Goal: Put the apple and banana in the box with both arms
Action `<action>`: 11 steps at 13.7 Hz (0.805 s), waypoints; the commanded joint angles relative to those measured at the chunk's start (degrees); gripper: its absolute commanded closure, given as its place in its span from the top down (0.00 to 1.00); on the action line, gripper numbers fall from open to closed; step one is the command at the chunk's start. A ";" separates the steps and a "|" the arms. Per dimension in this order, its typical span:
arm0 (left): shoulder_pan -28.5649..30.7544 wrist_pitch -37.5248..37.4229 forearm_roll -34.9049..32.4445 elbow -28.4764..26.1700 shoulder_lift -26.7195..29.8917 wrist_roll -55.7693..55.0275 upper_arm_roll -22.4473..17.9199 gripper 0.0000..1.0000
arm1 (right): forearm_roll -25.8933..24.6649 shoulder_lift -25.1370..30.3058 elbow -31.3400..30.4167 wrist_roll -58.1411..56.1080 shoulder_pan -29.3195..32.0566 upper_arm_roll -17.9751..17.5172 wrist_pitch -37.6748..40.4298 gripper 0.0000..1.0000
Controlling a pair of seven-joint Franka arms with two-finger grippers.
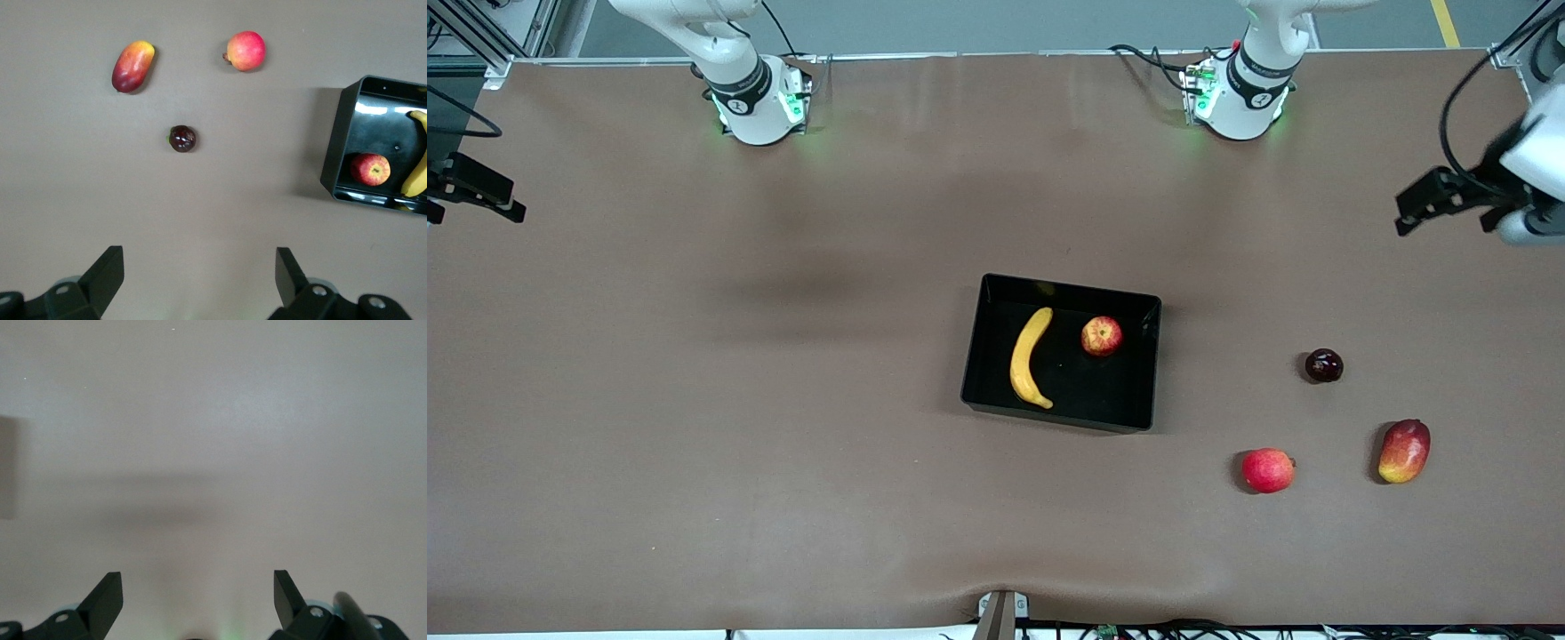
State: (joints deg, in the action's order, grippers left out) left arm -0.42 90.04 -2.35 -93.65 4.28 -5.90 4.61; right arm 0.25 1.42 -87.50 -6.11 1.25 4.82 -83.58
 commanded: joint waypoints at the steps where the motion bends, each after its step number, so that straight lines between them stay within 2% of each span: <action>1: -2.47 3.29 0.24 -5.57 4.77 -1.74 -1.00 1.00 | 0.10 1.04 -0.39 -0.13 1.21 -0.96 0.17 1.00; 3: -2.48 4.27 0.33 -6.81 5.48 -1.74 -1.10 1.00 | 0.10 1.04 -0.39 -0.22 1.21 -0.96 0.17 1.00; 6: -0.64 3.83 1.64 -4.36 4.17 0.89 -1.27 1.00 | 0.10 1.04 -0.39 -0.22 1.21 -0.96 0.09 1.00; 11: -0.54 2.25 1.65 -3.30 3.55 1.16 -1.19 1.00 | 0.10 1.04 -0.39 -0.13 1.21 -0.96 0.17 1.00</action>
State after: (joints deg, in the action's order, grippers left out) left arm -1.23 93.34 -1.65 -98.17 8.18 -5.60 3.27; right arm 0.25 1.42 -87.50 -6.11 1.25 4.82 -83.58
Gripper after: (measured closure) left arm 0.000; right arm 0.000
